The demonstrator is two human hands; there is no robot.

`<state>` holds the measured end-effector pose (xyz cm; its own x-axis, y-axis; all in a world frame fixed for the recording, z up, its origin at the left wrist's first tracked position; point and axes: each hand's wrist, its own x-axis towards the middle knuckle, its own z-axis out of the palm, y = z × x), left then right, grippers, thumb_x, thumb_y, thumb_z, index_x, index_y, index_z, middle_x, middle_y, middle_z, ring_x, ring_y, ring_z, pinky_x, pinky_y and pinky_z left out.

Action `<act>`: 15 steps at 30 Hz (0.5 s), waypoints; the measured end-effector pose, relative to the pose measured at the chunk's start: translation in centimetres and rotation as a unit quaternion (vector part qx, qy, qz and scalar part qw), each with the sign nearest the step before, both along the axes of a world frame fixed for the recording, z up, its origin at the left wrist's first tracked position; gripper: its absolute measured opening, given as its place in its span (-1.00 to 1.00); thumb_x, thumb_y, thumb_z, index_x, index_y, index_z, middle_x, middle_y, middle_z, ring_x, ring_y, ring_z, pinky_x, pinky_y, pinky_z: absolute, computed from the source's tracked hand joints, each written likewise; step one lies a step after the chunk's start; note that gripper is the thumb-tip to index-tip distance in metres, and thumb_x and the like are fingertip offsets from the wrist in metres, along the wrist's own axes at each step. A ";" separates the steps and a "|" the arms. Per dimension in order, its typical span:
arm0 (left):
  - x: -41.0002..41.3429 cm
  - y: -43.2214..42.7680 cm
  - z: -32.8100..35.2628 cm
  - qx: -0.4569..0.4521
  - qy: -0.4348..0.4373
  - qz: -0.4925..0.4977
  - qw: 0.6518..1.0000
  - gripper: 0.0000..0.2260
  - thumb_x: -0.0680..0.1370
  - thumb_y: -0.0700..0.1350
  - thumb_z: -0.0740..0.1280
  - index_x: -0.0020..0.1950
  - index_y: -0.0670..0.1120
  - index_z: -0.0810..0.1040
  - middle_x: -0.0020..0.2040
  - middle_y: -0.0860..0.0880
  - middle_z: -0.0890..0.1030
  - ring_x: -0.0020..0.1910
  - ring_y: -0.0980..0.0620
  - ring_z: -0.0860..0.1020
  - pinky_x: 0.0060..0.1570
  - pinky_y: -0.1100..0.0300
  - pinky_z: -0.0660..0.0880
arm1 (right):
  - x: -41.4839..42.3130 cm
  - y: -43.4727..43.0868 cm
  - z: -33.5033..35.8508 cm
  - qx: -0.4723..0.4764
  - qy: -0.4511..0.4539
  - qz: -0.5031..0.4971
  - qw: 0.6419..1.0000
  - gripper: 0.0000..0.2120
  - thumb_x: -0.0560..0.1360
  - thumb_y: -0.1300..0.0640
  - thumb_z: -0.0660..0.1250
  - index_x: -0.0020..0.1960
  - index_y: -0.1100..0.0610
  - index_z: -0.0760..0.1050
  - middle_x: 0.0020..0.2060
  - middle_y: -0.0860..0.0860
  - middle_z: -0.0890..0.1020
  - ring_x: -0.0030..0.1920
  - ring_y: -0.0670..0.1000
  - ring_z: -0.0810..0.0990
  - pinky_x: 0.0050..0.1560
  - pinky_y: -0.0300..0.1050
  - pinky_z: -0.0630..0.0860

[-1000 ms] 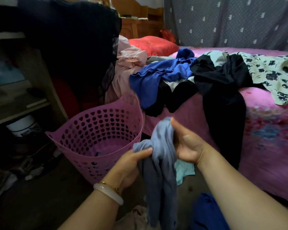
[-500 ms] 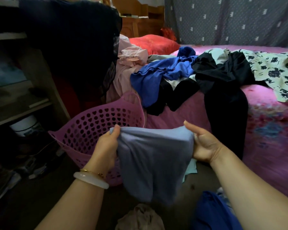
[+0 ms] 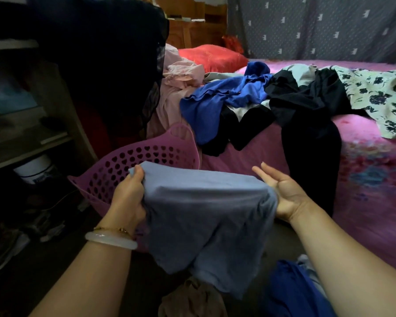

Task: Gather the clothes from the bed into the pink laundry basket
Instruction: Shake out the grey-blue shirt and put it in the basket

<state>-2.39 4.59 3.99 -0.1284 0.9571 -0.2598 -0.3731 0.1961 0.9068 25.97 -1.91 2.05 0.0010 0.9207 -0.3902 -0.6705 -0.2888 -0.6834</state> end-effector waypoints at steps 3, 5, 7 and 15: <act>-0.3 0.2 0.0 -0.006 0.027 0.027 0.999 -0.57 0.61 0.08 0.22 0.41 -0.11 0.41 0.16 -0.09 0.56 -0.08 -0.07 0.54 0.03 0.06 0.49 | 0.2 -0.1 -0.5 0.001 -0.048 0.019 0.999 -0.55 0.41 0.17 0.33 0.30 0.07 0.50 0.28 0.19 0.54 0.10 0.16 0.59 0.02 0.08 0.56; -0.8 0.4 0.1 -0.005 0.044 0.040 0.998 -0.57 0.61 0.08 0.22 0.41 -0.12 0.41 0.23 -0.14 0.55 -0.01 -0.09 0.53 0.11 0.03 0.50 | 0.4 -0.3 -0.9 0.000 -0.081 0.037 0.996 -0.44 0.41 0.28 0.30 0.40 0.03 0.42 0.36 0.09 0.43 0.19 0.12 0.54 0.07 0.01 0.52; -1.3 0.5 0.2 -0.001 0.060 0.057 0.997 -0.57 0.61 0.09 0.22 0.40 -0.12 0.41 0.20 -0.10 0.55 0.05 -0.09 0.53 0.18 0.00 0.50 | 0.6 -0.4 -0.7 -0.002 -0.088 0.046 0.995 -0.42 0.44 0.30 0.29 0.43 0.02 0.38 0.32 0.07 0.40 0.22 0.11 0.52 0.11 -0.02 0.50; -2.1 0.8 0.5 0.015 0.162 0.092 0.982 -0.62 0.62 0.08 0.20 0.37 -0.06 0.44 0.26 -0.12 0.52 0.18 -0.11 0.51 0.20 0.02 0.46 | -0.5 -0.7 0.6 0.003 -0.699 0.336 0.631 -0.65 0.27 0.12 0.54 0.02 -0.13 0.62 -0.02 -0.08 0.66 0.04 -0.01 0.60 -0.02 -0.10 0.53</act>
